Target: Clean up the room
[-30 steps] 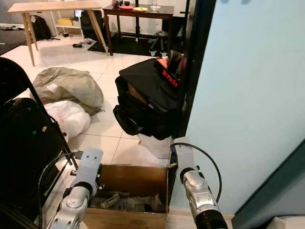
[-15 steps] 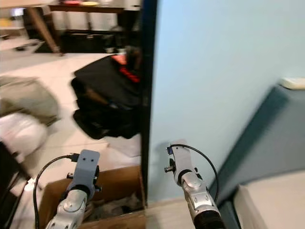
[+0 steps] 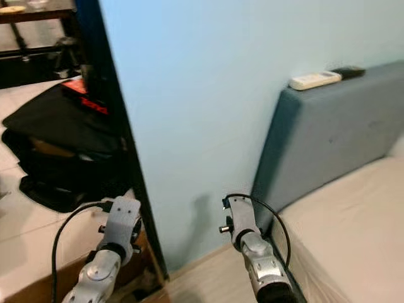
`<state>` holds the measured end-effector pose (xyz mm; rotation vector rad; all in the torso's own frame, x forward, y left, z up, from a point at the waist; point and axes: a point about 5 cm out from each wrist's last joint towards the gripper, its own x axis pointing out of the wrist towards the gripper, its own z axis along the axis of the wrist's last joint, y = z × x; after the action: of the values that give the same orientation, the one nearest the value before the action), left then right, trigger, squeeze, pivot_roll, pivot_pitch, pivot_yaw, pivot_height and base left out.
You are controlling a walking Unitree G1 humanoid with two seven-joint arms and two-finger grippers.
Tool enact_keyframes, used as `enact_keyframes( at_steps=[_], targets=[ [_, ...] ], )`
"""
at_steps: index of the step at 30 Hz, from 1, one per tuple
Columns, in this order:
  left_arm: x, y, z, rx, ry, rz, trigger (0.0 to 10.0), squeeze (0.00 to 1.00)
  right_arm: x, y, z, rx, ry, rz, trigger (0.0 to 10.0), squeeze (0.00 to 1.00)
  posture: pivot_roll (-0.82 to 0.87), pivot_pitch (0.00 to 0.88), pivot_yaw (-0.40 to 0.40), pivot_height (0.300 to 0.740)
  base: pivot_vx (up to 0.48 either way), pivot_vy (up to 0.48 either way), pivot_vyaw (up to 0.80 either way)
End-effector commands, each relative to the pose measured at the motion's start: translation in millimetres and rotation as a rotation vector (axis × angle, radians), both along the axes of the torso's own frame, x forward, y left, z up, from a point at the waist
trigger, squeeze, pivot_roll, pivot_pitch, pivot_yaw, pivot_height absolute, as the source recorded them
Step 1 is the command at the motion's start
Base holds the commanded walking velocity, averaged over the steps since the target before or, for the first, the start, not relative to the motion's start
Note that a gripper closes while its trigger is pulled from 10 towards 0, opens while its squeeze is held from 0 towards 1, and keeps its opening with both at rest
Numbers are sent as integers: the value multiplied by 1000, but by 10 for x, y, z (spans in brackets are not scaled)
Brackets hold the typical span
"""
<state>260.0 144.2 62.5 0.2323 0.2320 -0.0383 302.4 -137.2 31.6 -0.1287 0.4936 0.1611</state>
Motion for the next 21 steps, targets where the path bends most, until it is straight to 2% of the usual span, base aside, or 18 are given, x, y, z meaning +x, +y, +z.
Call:
enact_keyframes(
  at_steps=[1,11,21],
  targets=[
    [2,30,-6,20,-1,-10,10000,0,-33,-37,-37,-1,20,-26,10000,0,82,55,-29,740,0,0,-800],
    [27,16,7,-9,-9,-35,10000,0,-20,-115,-17,-12,21,-46,10000,0,76,49,-35,740,0,0,-800],
    [31,-18,3,-1,-20,-55,10000,0,-23,-130,-13,-17,24,-47,10000,0,70,40,-39,740,0,0,-800]
  ],
)
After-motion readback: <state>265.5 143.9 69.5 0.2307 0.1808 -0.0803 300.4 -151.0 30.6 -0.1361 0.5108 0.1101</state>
